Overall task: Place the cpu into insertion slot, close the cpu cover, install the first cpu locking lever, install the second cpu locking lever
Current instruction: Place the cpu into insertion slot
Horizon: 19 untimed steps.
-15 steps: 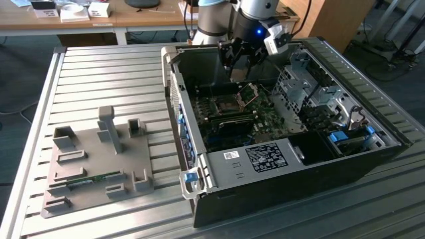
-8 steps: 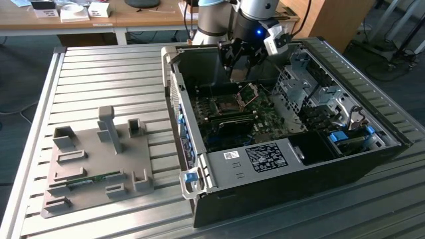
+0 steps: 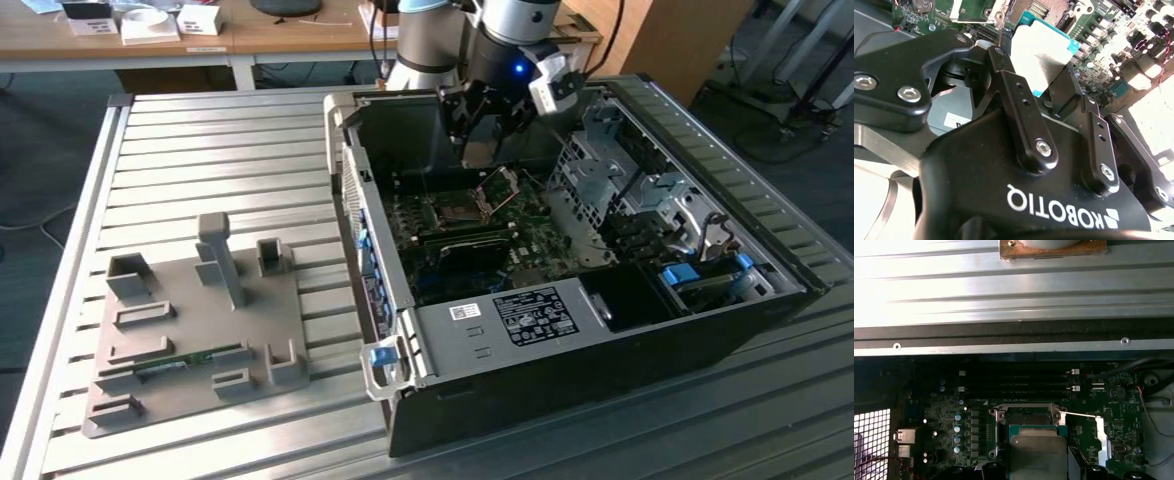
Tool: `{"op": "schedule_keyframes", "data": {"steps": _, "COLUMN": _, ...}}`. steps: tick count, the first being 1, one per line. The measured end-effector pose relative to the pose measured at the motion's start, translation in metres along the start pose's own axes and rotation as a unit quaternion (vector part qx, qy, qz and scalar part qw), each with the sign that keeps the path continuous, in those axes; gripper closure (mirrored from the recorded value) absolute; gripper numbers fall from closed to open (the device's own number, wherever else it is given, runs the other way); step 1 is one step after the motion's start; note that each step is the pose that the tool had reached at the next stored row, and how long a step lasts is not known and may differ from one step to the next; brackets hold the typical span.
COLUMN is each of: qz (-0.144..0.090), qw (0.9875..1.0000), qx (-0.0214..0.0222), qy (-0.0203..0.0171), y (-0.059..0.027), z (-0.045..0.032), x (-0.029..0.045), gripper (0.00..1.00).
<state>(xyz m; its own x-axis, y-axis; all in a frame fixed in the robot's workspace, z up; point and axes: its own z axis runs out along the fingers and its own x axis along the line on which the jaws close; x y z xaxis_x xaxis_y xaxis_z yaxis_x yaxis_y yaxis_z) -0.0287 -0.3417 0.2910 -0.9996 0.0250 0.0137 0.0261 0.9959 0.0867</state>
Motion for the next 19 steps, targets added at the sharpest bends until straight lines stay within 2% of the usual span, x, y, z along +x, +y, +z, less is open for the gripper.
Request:
{"op": "schedule_keyframes", "data": {"steps": 3, "qz": 0.009, "qw": 1.0, "qx": 0.0002, "qy": -0.0008, "y": -0.0001, "z": 0.0013, "x": 0.0, "gripper": 0.46}}
{"op": "schedule_keyframes", "data": {"steps": 8, "qz": 0.044, "qw": 0.999, "qx": 0.0002, "qy": -0.0037, "y": -0.0003, "z": 0.0028, "x": 0.0, "gripper": 0.46}}
{"op": "schedule_keyframes", "data": {"steps": 15, "qz": 0.047, "qw": 0.9989, "qx": 0.0, "qy": -0.0041, "y": -0.0003, "z": 0.003, "x": -0.0001, "gripper": 0.46}}
{"op": "schedule_keyframes", "data": {"steps": 17, "qz": 0.057, "qw": 0.9984, "qx": -0.0002, "qy": -0.0049, "y": -0.0003, "z": 0.0031, "x": 0.0, "gripper": 0.46}}
{"op": "schedule_keyframes", "data": {"steps": 19, "qz": 0.073, "qw": 0.9973, "qx": -0.0004, "qy": -0.0063, "y": -0.0003, "z": 0.0033, "x": 0.0, "gripper": 0.46}}
